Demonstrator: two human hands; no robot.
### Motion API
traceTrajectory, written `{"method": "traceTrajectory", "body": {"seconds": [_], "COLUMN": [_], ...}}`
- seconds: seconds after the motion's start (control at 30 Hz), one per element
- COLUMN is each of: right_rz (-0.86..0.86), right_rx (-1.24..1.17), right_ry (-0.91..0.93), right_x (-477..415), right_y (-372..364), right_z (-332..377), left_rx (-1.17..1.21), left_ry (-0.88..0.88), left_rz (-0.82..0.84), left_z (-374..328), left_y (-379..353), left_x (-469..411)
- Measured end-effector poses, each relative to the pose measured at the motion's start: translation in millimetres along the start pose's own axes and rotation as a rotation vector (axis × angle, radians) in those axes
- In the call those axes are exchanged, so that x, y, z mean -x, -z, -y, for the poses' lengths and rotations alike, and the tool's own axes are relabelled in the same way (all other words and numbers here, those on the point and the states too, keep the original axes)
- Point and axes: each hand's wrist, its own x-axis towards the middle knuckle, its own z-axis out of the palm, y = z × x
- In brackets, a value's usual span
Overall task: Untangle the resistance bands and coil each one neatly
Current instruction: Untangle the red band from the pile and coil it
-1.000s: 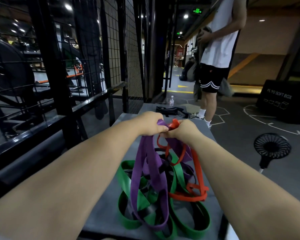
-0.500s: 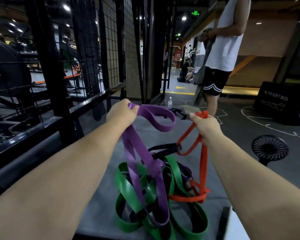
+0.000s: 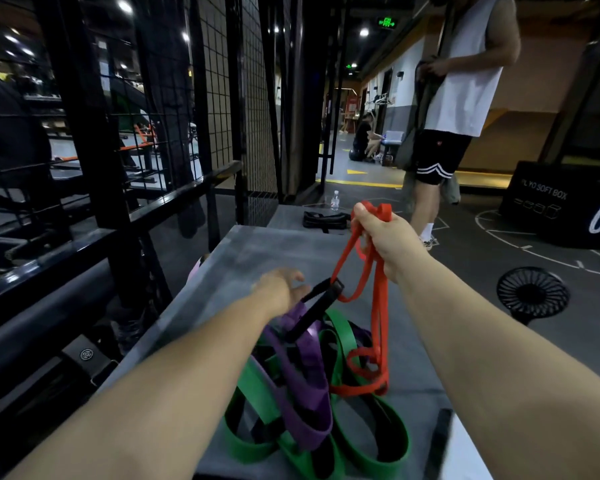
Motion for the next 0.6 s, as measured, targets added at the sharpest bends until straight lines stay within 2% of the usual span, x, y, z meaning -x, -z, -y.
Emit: {"method": "traceTrajectory", "body": {"seconds": [0.1, 0.17, 0.23, 0.37, 0.47, 0.6], "right_rz": [-0.001, 0.004, 0.012, -0.057, -0.069, 0.013], "right_rx": [-0.044, -0.087, -0.124, -0.110, -0.055, -0.020], "right_ry": [0.007, -0.003, -0.004, 0.060, 0.109, 0.110], "right_x": [2, 2, 2, -3, -8, -7], "right_y": [-2, -3, -4, 5, 12, 7], "right_z": [3, 5, 5, 5, 7, 11], "left_rx": [0.226, 0.207, 0.189, 0.431, 0.365, 0.351], "left_ry": [-0.128, -0.155, -0.143, -0.158, -0.250, -0.391], "left_rz": [0.152, 0.163, 0.116, -0.004, -0.143, -0.133], "left_z": [-18, -22, -24, -40, -59, -90], "left_y": [-11, -13, -14, 17, 63, 114], "left_x": [7, 9, 8, 10, 10, 16]}}
